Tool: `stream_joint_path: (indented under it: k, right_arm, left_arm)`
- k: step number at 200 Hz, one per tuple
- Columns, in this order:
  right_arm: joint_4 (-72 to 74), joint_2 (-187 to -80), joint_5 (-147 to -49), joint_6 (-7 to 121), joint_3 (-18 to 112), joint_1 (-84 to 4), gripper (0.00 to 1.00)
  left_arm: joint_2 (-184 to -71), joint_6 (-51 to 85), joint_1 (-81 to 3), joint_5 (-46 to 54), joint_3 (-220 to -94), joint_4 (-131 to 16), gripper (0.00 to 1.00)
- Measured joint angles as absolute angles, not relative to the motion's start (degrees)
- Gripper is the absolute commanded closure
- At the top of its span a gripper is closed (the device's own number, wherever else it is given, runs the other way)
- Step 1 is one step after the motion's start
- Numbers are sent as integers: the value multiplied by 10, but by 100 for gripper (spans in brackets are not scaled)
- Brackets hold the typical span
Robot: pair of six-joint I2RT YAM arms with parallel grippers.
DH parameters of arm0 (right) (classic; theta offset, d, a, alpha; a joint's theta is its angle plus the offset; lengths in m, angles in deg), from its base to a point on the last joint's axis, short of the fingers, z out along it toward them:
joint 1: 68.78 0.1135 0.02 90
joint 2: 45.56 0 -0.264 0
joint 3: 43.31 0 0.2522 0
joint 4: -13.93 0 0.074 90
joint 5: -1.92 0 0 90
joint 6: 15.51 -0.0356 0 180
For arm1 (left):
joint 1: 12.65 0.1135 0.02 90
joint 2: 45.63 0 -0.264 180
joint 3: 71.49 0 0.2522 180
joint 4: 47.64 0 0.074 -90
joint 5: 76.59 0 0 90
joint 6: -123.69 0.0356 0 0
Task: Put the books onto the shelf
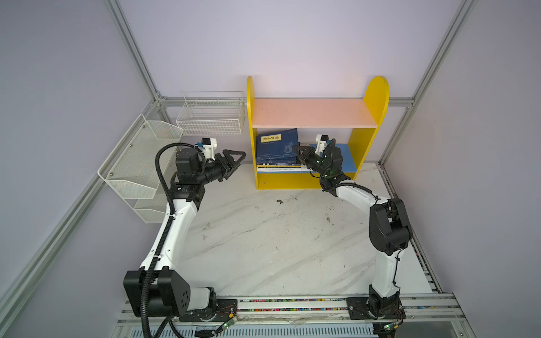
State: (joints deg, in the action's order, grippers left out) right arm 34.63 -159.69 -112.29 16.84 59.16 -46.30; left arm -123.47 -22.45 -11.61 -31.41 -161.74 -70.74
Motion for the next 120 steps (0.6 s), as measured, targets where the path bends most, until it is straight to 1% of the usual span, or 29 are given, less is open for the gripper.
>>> stream_joint_path:
  k: [72,120]
  right_arm:
    - [308,-1649,-1131,190,662,-459,99]
    - [304,-1654,-1131,196,666,-460,99]
  left_arm:
    - [-1221,-239,-115,-313,-1603,-691,29]
    - [-1221,-242,-115,-313,-1603,-687,29]
